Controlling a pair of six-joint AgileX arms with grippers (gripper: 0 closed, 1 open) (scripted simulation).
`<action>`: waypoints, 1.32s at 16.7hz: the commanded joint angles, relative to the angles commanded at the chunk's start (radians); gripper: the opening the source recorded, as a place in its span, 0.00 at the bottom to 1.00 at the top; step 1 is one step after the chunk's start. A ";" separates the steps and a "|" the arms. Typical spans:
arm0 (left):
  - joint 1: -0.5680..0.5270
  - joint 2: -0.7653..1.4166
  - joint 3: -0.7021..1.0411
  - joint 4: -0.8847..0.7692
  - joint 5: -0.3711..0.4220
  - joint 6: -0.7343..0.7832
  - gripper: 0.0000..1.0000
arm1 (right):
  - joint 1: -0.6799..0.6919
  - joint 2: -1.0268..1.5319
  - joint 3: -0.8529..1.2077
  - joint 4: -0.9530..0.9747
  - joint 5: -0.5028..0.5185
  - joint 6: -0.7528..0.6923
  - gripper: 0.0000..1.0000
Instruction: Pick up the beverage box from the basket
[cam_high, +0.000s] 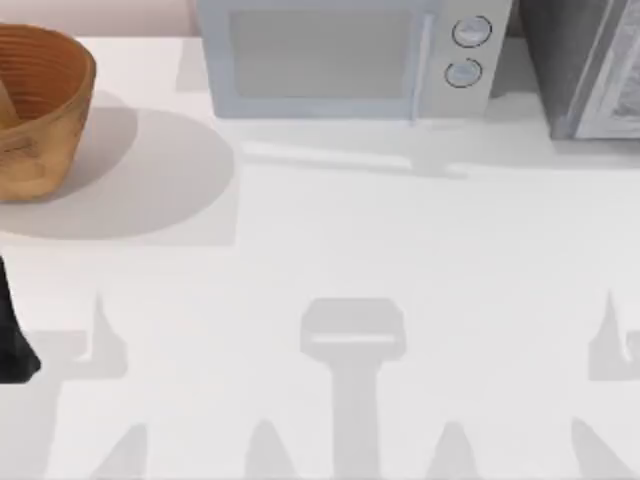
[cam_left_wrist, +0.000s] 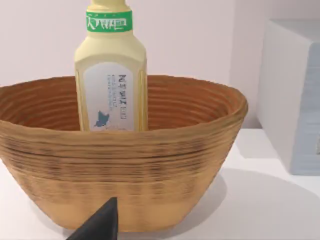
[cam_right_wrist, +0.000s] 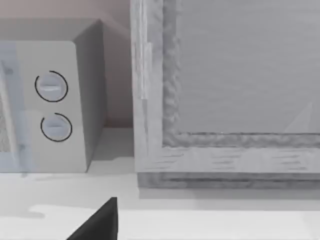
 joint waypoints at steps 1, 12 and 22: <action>0.000 0.000 0.000 0.000 0.000 0.000 1.00 | 0.000 0.000 0.000 0.000 0.000 0.000 1.00; 0.058 0.504 0.157 0.301 0.076 0.003 1.00 | 0.000 0.000 0.000 0.000 0.000 0.000 1.00; 0.176 1.393 0.499 0.903 0.202 0.006 1.00 | 0.000 0.000 0.000 0.000 0.000 0.000 1.00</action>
